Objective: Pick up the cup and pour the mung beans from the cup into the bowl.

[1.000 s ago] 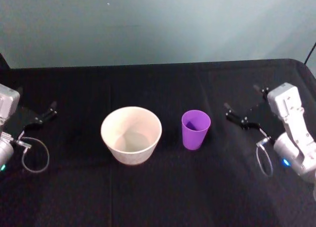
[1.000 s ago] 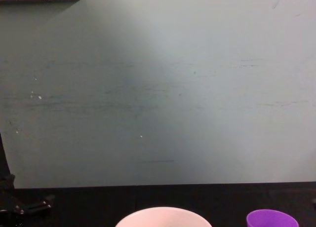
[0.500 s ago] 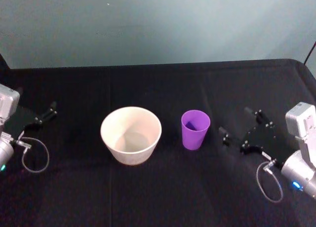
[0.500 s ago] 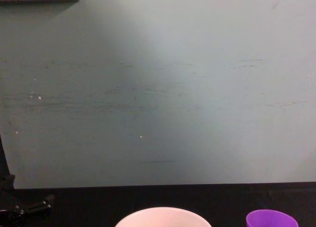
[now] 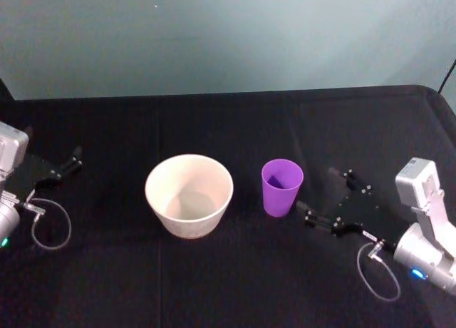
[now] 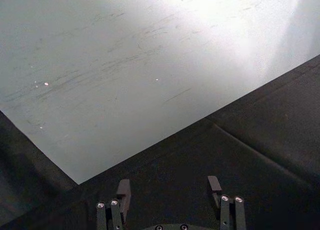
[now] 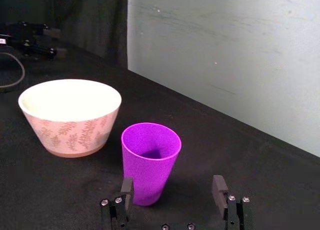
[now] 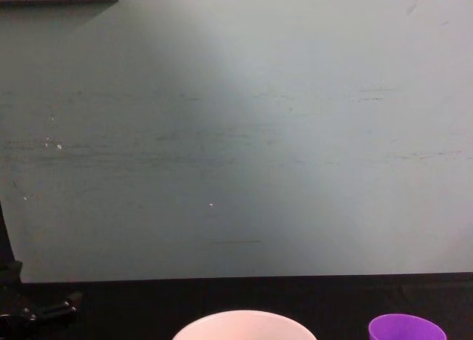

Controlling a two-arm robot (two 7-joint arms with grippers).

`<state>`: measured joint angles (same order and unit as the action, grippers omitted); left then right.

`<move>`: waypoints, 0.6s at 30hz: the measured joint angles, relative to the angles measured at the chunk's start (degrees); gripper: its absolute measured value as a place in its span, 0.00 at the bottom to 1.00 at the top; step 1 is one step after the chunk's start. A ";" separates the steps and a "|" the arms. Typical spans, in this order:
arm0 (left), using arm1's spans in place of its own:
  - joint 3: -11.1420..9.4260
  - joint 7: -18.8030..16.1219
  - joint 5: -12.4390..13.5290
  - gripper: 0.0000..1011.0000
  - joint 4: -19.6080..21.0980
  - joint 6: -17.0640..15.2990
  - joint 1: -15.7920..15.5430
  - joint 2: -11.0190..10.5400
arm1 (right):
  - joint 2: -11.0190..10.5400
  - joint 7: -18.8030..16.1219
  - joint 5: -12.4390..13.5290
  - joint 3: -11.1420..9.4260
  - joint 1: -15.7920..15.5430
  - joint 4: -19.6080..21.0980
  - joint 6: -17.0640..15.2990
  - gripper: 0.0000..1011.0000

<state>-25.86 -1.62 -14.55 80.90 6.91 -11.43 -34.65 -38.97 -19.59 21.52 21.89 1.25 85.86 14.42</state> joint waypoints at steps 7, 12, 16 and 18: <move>0.00 0.00 0.00 0.99 0.00 0.00 0.00 0.00 | 1.74 -2.74 -0.06 0.24 1.78 -1.84 -0.03 0.99; 0.00 0.00 0.00 0.99 0.00 0.00 0.00 0.00 | 3.29 -5.71 0.55 0.77 4.02 -4.20 -1.15 0.99; 0.00 0.00 0.00 0.99 0.00 0.00 0.00 0.00 | 4.25 -7.60 0.88 0.98 5.33 -5.61 -1.96 0.99; 0.00 0.00 0.00 0.99 0.00 0.00 0.00 0.00 | 4.75 -8.47 1.01 0.99 5.86 -6.18 -2.18 0.99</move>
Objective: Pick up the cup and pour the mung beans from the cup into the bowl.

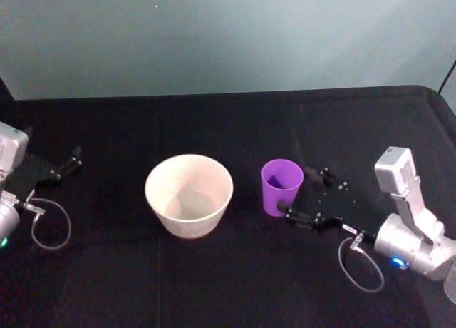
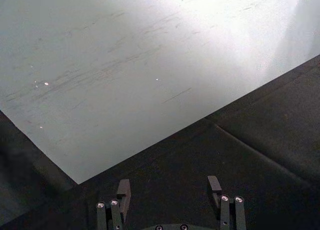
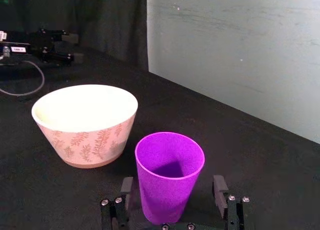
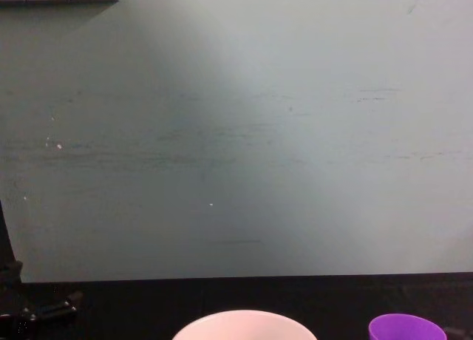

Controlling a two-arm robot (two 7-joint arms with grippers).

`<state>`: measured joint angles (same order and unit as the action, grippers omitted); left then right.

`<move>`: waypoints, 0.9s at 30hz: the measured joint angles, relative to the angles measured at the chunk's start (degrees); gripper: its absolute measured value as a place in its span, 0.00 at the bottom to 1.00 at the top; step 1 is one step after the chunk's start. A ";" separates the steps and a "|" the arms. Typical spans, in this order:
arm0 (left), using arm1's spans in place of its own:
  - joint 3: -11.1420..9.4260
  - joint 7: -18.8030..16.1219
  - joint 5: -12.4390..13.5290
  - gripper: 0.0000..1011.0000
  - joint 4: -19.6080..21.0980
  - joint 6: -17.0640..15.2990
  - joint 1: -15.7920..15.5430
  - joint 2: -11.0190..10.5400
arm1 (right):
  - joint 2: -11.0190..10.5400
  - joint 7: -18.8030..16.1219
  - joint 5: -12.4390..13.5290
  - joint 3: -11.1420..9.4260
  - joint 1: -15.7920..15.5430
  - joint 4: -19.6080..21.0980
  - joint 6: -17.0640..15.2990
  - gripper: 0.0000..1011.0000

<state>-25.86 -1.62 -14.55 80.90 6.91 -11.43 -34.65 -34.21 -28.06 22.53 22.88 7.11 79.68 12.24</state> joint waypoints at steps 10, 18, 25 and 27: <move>0.00 0.00 0.00 0.99 0.00 0.00 0.00 0.00 | 2.02 -2.79 0.58 -0.68 1.88 -2.18 -0.61 0.99; 0.00 0.00 0.00 0.99 0.00 0.00 0.00 0.00 | 3.57 -4.08 -0.17 -0.98 3.49 -3.73 -1.24 0.99; 0.00 0.00 0.00 0.99 0.00 0.00 0.00 0.00 | 4.63 -5.17 -0.44 -1.34 4.43 -4.53 -2.16 0.99; 0.00 0.00 0.00 0.99 0.00 0.00 0.00 0.00 | 4.88 -5.46 -0.55 -1.34 4.67 -4.78 -2.42 0.99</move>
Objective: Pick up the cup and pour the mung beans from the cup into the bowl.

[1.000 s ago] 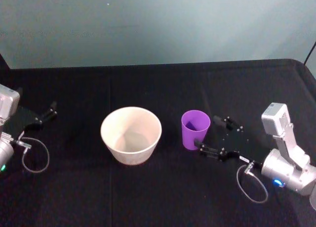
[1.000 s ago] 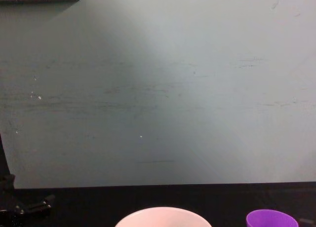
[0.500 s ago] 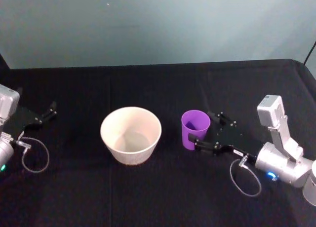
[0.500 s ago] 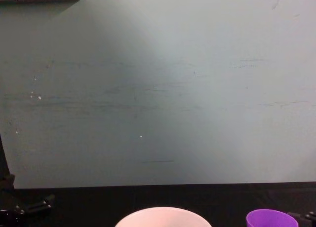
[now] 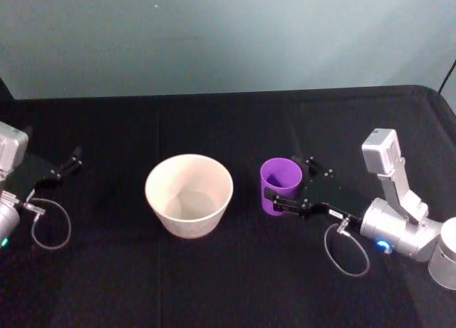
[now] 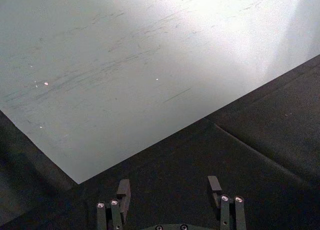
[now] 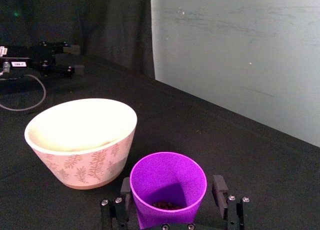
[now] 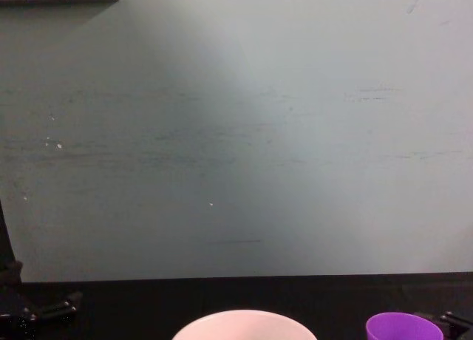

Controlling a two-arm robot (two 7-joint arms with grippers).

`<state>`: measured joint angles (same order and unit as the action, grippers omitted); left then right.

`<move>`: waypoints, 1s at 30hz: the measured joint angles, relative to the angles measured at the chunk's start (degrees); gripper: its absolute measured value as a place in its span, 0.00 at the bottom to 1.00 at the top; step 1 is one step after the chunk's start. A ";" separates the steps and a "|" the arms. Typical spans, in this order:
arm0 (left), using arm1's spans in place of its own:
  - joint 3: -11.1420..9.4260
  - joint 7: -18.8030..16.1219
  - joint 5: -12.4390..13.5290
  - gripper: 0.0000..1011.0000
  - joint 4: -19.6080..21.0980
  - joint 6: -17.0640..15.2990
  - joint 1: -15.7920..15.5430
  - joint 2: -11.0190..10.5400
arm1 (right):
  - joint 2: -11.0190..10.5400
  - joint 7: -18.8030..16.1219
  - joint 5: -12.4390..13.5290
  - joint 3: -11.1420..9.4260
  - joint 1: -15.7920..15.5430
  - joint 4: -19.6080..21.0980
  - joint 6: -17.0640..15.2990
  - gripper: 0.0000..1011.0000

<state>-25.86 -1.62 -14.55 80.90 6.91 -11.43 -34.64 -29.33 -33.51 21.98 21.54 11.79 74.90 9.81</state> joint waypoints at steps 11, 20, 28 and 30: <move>0.00 0.00 0.00 0.99 0.00 0.00 0.00 0.00 | 0.46 -1.46 0.12 0.11 0.38 -0.52 -0.44 0.99; 0.00 0.00 0.00 0.99 0.00 0.00 0.00 0.00 | 0.85 -1.86 0.61 -0.09 0.25 -0.80 0.35 0.99; 0.00 0.00 0.00 0.99 0.00 0.00 0.00 0.00 | 1.24 -1.74 0.49 0.01 0.21 -1.05 0.66 0.99; 0.00 0.00 0.00 0.99 0.00 0.00 0.00 0.00 | 1.38 -1.74 0.37 0.13 0.28 -1.22 0.80 0.99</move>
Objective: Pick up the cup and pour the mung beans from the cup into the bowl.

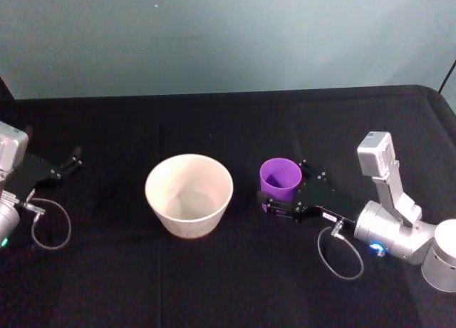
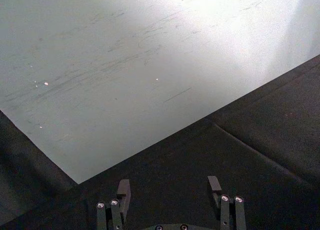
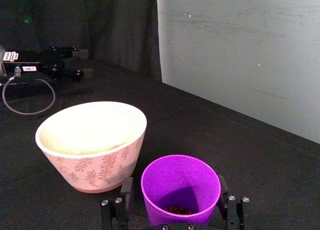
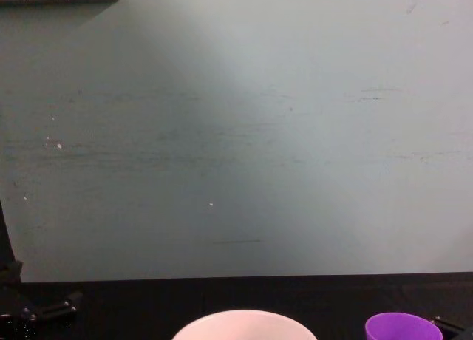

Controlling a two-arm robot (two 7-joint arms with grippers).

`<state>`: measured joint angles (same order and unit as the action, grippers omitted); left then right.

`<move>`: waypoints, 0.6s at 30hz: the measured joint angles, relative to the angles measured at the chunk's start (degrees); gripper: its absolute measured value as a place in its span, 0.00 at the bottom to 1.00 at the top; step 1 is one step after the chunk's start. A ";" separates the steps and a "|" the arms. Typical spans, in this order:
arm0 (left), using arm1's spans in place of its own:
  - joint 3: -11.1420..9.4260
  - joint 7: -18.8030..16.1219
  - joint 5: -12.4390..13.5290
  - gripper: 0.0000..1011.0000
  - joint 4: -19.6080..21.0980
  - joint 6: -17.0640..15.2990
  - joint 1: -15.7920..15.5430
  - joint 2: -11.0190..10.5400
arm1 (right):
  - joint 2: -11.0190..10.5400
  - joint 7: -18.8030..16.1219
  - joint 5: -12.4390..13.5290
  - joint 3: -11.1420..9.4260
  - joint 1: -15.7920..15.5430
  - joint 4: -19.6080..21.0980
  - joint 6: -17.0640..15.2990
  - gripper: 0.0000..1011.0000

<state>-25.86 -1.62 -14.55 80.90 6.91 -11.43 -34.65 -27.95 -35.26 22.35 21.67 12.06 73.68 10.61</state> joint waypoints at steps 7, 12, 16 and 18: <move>0.00 0.00 0.00 0.99 0.00 0.00 0.00 0.00 | 0.16 -0.03 0.04 0.03 0.06 -0.20 0.12 0.99; 0.00 0.00 0.00 0.99 0.00 0.00 0.00 0.00 | 0.17 -0.03 0.04 0.01 0.03 -0.20 0.13 0.99; 0.00 0.00 0.00 0.99 0.00 0.00 0.00 0.00 | 0.17 -0.03 0.03 0.02 0.02 -0.20 0.13 0.99; 0.00 0.00 0.00 0.99 0.00 0.00 0.00 0.00 | 0.16 -0.03 0.02 0.03 0.01 -0.20 0.14 0.99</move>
<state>-25.86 -1.62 -14.55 80.90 6.91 -11.43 -34.64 -27.79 -35.28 22.38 21.70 12.08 73.47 10.75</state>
